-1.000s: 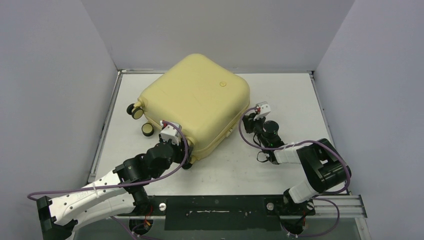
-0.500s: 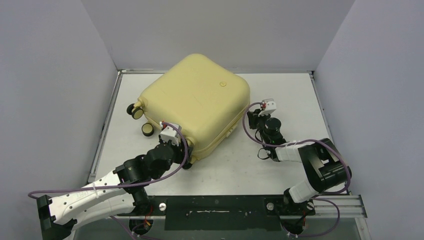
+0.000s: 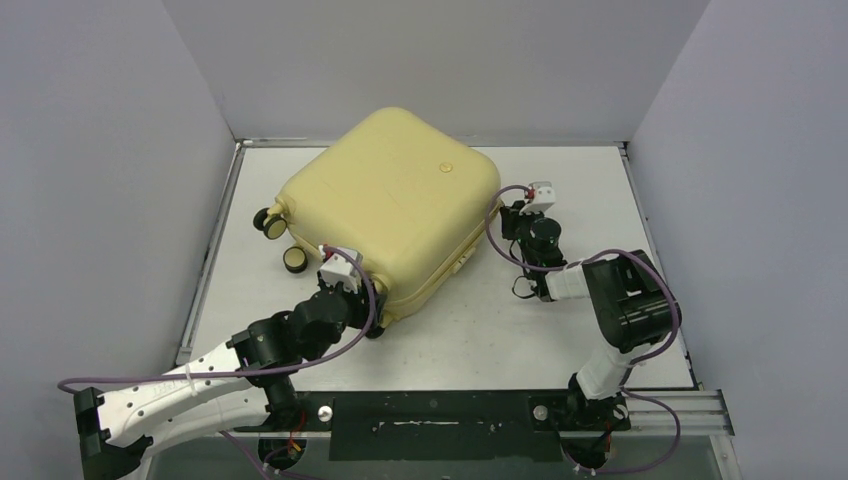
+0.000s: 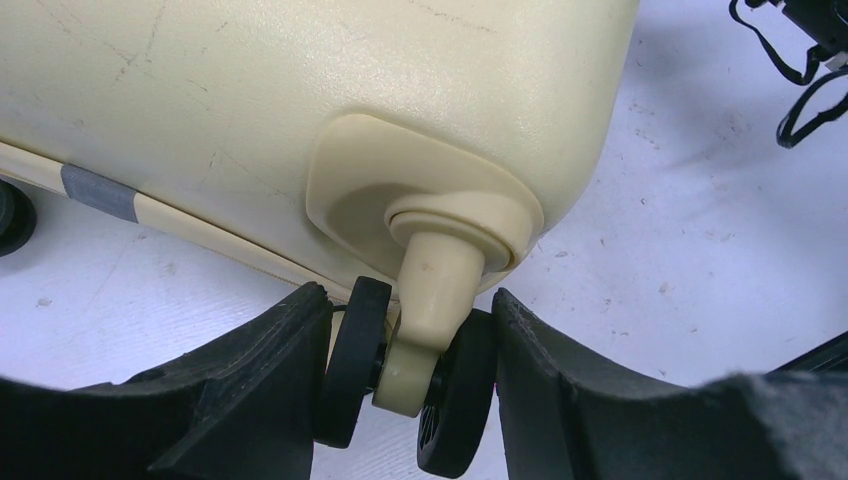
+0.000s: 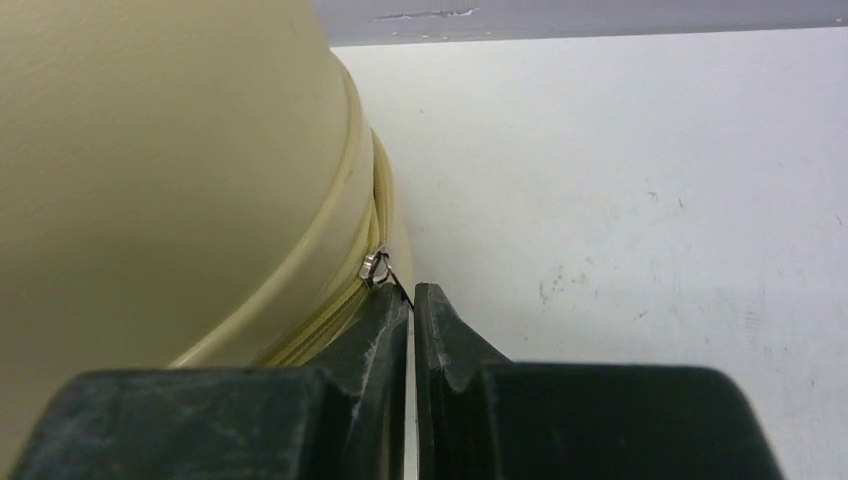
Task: Pack the luggage
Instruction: Zip the luggage at the center of the board.
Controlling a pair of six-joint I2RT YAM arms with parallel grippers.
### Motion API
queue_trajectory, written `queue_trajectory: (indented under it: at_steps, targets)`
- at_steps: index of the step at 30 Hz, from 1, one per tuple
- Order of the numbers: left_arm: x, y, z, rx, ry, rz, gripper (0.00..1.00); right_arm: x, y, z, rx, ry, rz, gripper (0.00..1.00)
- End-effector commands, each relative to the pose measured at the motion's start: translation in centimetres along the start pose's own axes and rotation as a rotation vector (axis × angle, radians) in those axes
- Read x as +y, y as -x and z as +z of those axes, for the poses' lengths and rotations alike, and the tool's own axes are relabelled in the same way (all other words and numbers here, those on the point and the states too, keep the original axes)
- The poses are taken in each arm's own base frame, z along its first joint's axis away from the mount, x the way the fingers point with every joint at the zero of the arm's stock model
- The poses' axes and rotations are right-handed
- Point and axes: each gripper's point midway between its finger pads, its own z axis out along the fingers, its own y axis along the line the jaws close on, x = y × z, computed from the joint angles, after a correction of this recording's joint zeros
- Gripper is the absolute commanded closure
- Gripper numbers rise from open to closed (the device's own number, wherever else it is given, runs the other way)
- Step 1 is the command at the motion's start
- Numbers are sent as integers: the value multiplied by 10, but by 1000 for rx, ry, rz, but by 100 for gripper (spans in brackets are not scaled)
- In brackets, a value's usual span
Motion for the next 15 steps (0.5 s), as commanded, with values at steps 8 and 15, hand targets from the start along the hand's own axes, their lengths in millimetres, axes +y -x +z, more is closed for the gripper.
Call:
queue_trajectory:
  at_steps: [8, 15]
  targets:
    - [40, -5, -7, -21, 183, 35, 100, -57, 26, 62, -69, -157, -20, 100]
    - [40, -4, -8, -31, 182, 31, 100, -36, 18, 81, -2, -24, -58, 100]
